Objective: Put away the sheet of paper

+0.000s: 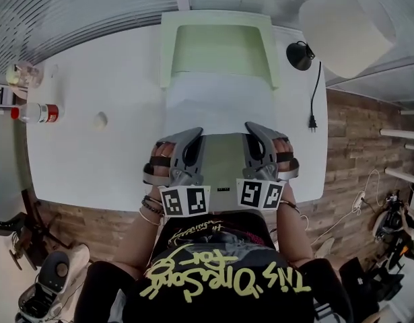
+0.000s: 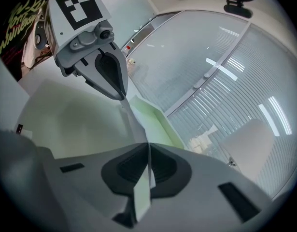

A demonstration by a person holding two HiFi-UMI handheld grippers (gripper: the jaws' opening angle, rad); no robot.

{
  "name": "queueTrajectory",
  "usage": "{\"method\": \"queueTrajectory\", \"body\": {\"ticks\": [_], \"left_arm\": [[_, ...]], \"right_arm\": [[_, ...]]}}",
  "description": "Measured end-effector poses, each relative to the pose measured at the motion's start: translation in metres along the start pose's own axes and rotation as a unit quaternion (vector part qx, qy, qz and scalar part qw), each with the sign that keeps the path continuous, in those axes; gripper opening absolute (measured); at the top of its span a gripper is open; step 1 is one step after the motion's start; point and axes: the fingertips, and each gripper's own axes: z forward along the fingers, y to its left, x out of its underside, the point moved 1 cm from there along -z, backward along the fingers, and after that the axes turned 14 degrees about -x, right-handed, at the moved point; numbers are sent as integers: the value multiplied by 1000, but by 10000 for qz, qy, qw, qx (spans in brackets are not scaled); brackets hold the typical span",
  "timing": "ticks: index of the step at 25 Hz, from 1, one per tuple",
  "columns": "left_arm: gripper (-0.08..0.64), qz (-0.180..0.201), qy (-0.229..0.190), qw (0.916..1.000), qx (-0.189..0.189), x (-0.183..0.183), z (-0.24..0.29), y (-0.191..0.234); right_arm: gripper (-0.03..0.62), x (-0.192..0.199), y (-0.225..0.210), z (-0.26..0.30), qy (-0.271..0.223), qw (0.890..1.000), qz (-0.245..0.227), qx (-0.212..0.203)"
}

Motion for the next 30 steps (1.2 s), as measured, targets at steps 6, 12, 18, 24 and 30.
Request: {"method": "queueTrajectory", "body": {"ticks": [6,12,18,24,30], "left_arm": [[9,-36,138,9999,-55,2,2,-2],[9,-32,243,9995,-182,5,12,0],[9,-16,286,9993,-247,4,20,2],[9,12,338,9991,-260,7,24,0],[9,57,373,9988,-326,8,30,3]], "right_arm": [[9,2,1,4,-78,9998,-42,-181],[8,4,-3,12,-133,9993,-153,-308],[9,9,-4,17,-141,9990,-168,-392],[8,10,-6,21,-192,9989,-118,-399],[8,11,-8,26,-234,9988,-108,-425]]}}
